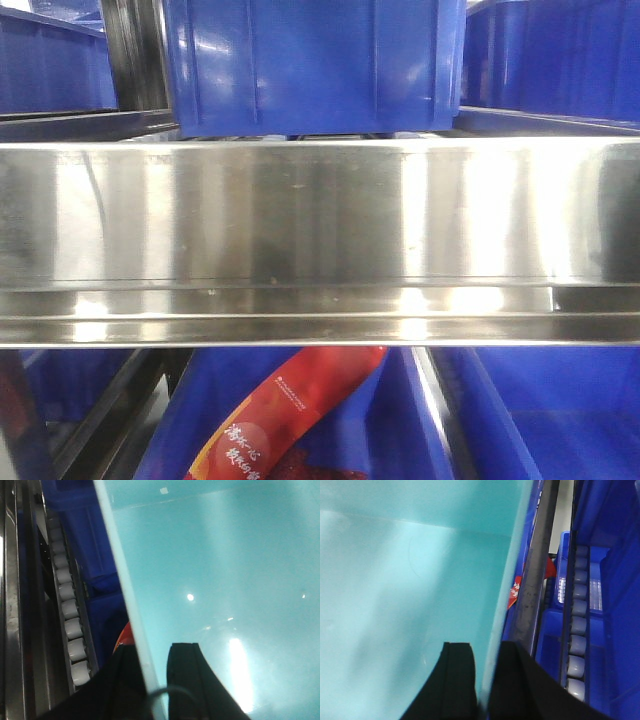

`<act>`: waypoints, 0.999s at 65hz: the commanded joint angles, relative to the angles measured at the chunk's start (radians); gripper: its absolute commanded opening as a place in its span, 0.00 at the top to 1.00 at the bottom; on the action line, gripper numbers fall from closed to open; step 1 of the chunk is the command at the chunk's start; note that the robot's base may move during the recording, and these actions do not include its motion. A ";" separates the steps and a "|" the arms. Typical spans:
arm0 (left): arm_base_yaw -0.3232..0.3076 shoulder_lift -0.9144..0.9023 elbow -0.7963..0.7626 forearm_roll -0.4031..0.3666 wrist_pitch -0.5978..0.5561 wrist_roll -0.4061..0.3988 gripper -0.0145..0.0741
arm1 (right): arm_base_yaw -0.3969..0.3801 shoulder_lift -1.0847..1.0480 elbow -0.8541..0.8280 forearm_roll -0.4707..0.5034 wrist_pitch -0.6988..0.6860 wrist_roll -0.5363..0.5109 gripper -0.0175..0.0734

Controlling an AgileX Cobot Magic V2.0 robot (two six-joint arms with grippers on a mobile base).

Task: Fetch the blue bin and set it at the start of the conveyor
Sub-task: 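Lift the teal bin with both grippers and pull it off the shelf, then hold the teal bin in both grippers while driving to the conveyor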

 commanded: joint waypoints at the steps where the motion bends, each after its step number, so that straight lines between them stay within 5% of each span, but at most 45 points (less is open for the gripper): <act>1: -0.011 -0.020 -0.010 -0.028 -0.035 0.019 0.96 | 0.000 -0.011 -0.010 -0.004 -0.025 -0.028 0.97; 65: -0.011 -0.018 -0.010 -0.027 -0.037 0.019 0.96 | 0.000 -0.011 -0.010 -0.004 -0.025 -0.028 0.97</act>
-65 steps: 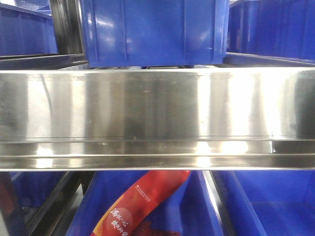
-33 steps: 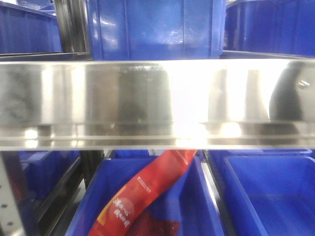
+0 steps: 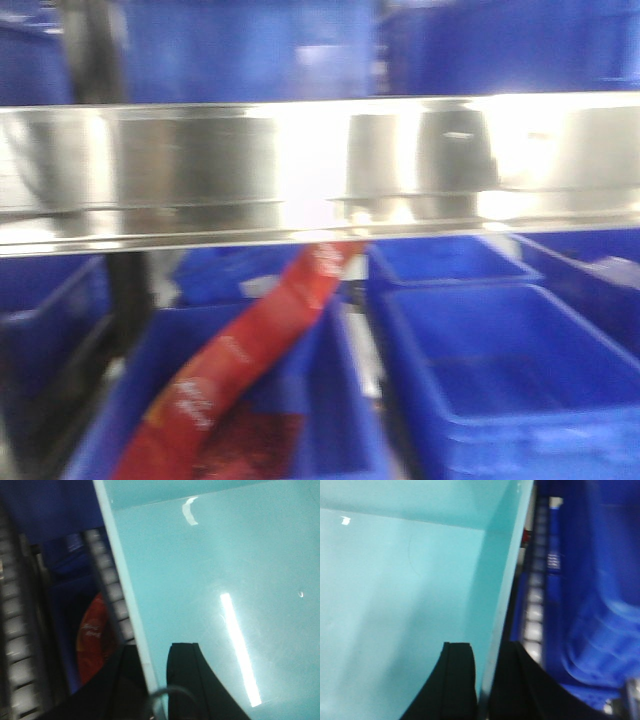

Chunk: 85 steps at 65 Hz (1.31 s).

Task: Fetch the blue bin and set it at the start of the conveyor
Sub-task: 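Hold the teal bin in both grippers while driving to the conveyor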

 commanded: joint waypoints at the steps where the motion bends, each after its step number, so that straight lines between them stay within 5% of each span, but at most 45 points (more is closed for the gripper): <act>1: -0.011 -0.016 -0.010 -0.031 -0.039 0.019 0.96 | -0.001 -0.011 -0.010 -0.004 -0.025 -0.026 0.97; 85: -0.011 -0.016 -0.010 -0.029 -0.039 0.019 0.96 | -0.001 -0.011 -0.010 -0.004 -0.025 -0.026 0.97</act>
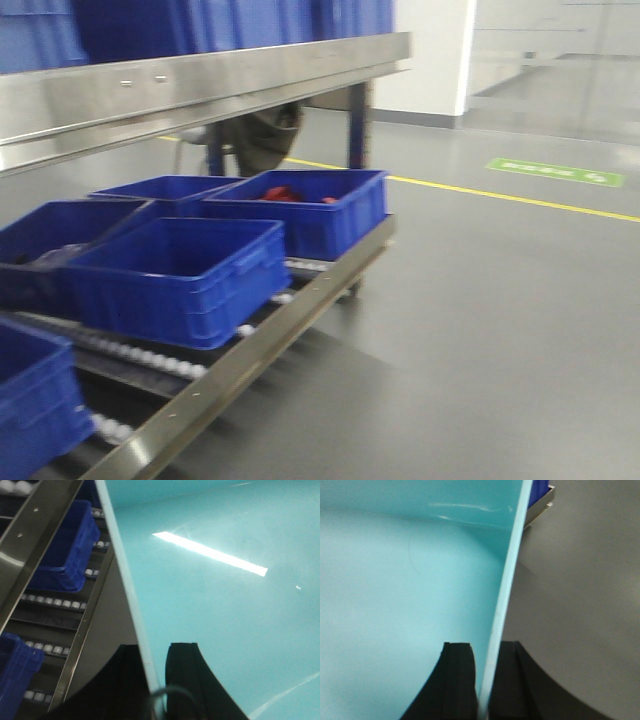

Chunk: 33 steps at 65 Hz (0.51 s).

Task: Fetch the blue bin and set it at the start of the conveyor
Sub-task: 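Hold the teal bin in both grippers while driving to the conveyor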

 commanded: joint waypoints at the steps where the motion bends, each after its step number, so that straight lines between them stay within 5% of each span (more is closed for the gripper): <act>1: -0.011 -0.016 -0.010 -0.024 -0.039 0.019 0.96 | -0.001 -0.011 -0.010 -0.004 -0.025 -0.024 0.97; 33: -0.011 -0.016 -0.010 -0.024 -0.039 0.019 0.96 | -0.001 -0.011 -0.010 -0.004 -0.025 -0.024 0.97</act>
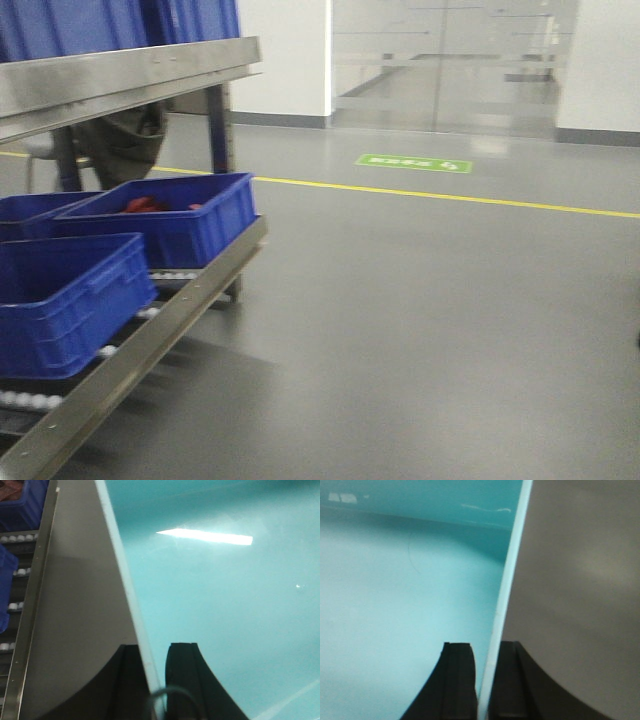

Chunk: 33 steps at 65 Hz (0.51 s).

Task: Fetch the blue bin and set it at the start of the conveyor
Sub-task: 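Hold the teal bin in both grippers while driving to the conveyor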

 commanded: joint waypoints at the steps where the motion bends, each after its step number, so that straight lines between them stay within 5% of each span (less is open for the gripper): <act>1: -0.009 -0.016 -0.010 -0.021 -0.039 0.019 0.96 | -0.001 -0.011 -0.010 -0.002 -0.025 -0.022 0.97; 33: -0.009 -0.016 -0.010 -0.021 -0.039 0.019 0.96 | -0.001 -0.011 -0.010 -0.002 -0.025 -0.022 0.97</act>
